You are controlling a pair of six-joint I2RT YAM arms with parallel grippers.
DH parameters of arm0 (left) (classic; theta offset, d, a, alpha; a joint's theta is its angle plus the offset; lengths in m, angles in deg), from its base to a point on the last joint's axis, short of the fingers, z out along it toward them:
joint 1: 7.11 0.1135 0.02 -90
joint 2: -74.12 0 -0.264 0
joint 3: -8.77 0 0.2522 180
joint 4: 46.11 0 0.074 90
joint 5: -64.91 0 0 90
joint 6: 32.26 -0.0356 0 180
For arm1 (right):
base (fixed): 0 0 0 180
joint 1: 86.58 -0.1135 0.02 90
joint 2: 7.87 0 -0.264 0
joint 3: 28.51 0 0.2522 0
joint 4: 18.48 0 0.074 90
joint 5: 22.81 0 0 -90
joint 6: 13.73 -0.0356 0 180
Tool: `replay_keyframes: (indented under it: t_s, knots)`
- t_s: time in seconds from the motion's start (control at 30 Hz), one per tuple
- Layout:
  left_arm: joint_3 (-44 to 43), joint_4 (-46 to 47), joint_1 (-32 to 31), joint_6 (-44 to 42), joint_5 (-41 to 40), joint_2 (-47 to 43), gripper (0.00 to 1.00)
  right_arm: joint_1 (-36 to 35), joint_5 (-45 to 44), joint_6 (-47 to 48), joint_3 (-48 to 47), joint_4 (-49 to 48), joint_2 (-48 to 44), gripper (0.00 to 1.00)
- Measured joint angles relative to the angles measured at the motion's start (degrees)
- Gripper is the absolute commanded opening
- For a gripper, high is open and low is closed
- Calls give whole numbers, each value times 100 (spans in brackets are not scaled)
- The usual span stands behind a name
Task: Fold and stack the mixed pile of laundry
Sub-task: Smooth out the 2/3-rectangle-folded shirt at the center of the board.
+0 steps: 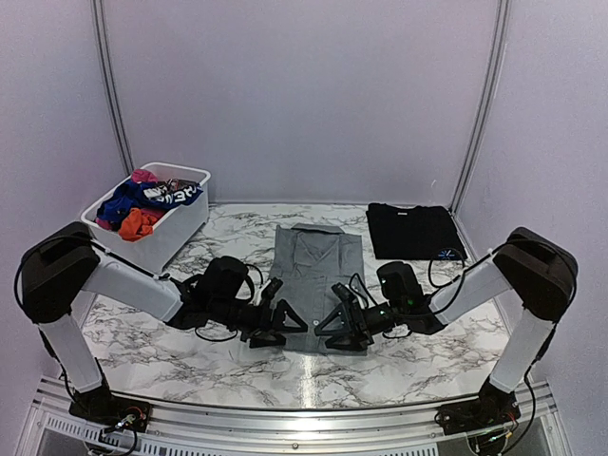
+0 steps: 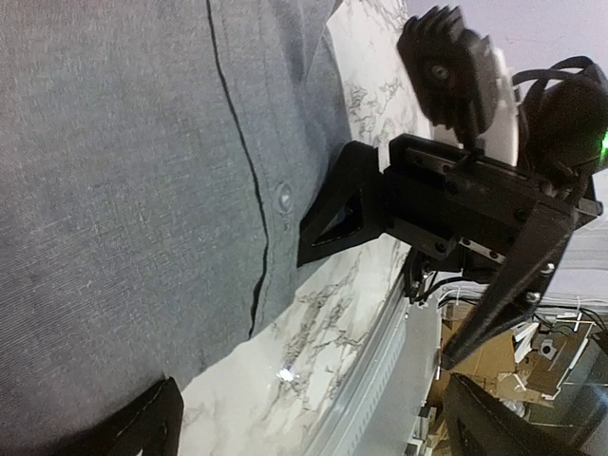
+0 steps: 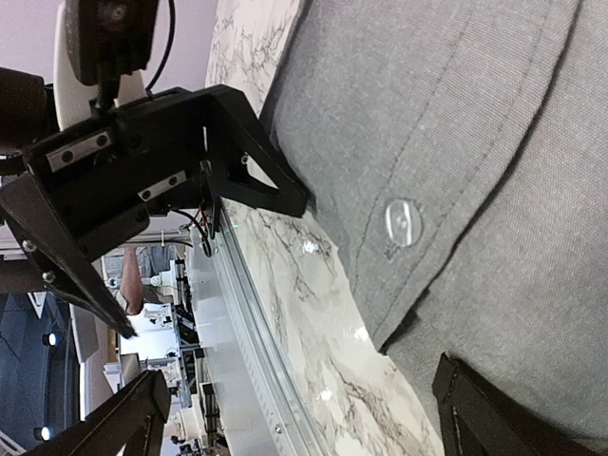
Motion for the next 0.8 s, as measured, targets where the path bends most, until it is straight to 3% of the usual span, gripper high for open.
replay_keyframes:
  t_s: [0.13,0.3,0.57,0.8]
  knots:
    - [-61,-122,-7,127,-9,-415,99,28,11,382,-111,879,-481,96]
    - [-610,-219,4,138,-79,-330,99,157,57,732,-776,1491,-850,96]
    - [-977,-286,107,94,-380,621,98,457,157,855,-859,1327,173,92]
    - [-866,-133,46,68,-372,730,88,741,354,1272,-542,1038,245,75]
